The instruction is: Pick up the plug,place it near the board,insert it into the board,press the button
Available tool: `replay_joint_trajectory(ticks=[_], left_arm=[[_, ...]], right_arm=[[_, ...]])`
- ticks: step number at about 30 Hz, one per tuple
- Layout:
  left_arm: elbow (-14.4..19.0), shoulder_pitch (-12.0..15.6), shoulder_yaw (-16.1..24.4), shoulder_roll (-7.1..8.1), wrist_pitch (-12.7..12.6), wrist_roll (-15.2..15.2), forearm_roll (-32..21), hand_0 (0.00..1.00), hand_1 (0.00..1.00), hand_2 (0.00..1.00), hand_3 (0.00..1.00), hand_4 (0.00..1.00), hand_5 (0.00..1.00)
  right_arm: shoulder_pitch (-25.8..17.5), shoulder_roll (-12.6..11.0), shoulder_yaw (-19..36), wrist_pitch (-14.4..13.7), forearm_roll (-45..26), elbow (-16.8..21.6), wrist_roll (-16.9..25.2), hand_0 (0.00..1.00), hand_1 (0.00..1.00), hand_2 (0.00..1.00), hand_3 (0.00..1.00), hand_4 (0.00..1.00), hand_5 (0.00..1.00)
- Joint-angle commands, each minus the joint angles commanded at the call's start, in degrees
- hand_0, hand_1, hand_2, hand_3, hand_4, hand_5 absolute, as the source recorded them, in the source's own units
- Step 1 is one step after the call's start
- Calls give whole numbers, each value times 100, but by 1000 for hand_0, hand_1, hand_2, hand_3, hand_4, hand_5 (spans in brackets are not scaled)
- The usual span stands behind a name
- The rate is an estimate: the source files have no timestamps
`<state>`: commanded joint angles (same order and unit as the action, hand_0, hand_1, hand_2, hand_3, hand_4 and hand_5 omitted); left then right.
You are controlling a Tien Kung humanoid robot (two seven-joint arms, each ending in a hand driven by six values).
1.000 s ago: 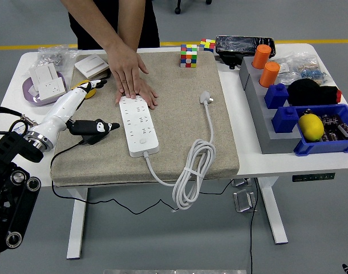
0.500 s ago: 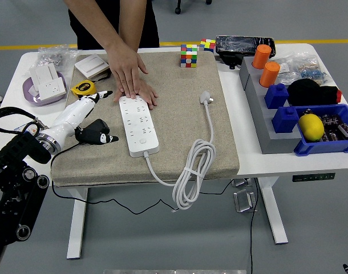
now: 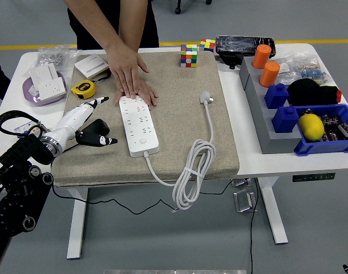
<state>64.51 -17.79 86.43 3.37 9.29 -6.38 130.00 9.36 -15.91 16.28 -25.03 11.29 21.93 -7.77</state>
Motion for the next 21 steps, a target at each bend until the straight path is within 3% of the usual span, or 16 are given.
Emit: replay_joint_trajectory(ticks=[3, 4, 9, 10, 15, 16, 21], left_arm=[[-198, -57, 27, -22, -168, 7, 0, 998, 978, 957, 998, 998, 249], [-235, -68, 32, -26, -195, 11, 0, 969, 918, 883, 954, 998, 245], [-525, -120, 61, -38, -351, 42, 0, 969, 918, 883, 954, 998, 245], [-567, -124, 68, -41, -378, 47, 0, 866, 851, 797, 873, 998, 247], [-756, -137, 109, -62, -579, 47, 0, 866, 851, 797, 873, 998, 247], [-797, -146, 115, -63, -615, 43, 0, 805, 784, 709, 827, 998, 241], [-1024, -201, 145, -74, -794, 45, 0, 805, 784, 709, 827, 998, 241]], right_arm=[[-5, 0, 6, 0, -3, -1, 0, 838, 764, 751, 783, 998, 998], [-5, -1, 6, 1, -3, -1, -1, 840, 765, 751, 783, 998, 998], [-7, 0, 15, 0, -1, 0, 0, 840, 765, 751, 783, 998, 998], [-8, 0, 17, 0, 1, 0, 0, 839, 764, 751, 783, 998, 998], [-9, -1, 18, -1, -1, 0, 0, 839, 764, 751, 783, 998, 998], [-7, -1, 16, 0, -3, 0, 0, 838, 764, 751, 783, 998, 998], [7, -6, 13, 0, -3, 1, 0, 838, 764, 751, 783, 998, 998]])
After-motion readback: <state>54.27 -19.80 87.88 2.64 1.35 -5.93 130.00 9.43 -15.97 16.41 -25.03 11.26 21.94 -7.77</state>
